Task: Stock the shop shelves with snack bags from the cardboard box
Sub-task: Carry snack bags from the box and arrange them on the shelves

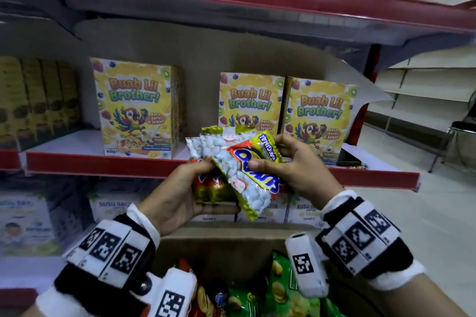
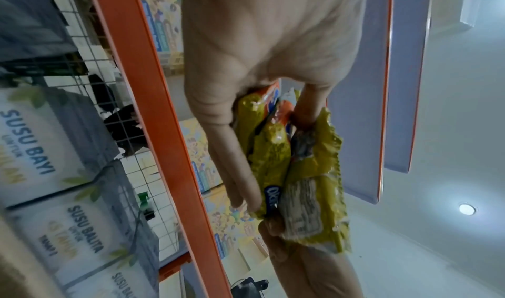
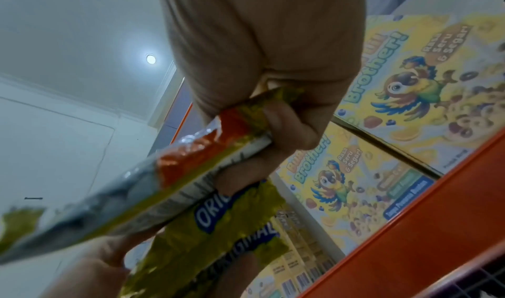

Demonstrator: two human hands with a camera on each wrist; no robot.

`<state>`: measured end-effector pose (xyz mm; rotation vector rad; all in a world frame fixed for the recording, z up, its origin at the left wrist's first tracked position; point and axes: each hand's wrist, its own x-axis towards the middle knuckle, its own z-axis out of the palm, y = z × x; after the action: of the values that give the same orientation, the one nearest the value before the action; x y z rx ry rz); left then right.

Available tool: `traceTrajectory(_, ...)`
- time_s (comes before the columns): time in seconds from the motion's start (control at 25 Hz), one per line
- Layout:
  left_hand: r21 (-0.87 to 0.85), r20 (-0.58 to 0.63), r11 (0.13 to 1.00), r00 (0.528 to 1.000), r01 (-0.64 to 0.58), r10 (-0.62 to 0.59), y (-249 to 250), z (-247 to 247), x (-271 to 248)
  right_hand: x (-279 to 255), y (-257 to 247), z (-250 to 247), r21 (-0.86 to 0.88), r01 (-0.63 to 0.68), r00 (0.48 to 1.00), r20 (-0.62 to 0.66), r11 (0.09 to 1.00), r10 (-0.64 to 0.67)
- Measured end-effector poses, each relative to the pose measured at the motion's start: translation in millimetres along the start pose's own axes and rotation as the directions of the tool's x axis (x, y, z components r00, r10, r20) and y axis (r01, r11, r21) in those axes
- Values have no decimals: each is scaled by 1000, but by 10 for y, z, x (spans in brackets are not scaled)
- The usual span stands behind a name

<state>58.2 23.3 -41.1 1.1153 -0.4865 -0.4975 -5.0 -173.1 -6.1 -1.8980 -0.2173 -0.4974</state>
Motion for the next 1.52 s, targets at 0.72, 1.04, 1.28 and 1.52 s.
traceTrajectory(0.72,48,-121,988,981,-149,154,-130,-106,109,0,38,-160,109,-131,986,-86,985,141)
traceTrajectory(1.04,3,-71,992,990,-125,125,-140,-6,74,-13,45,35,329,-178,972,-85,927,217)
traceTrajectory(1.28,72,-36,978,979,-198,201,-129,19,40,-12,35,73,244,-161,976,-106,956,191)
traceTrajectory(1.52,130,-1,978,987,-161,162,-176,39,45,-33,50,-27,335,-189,976,-34,923,213)
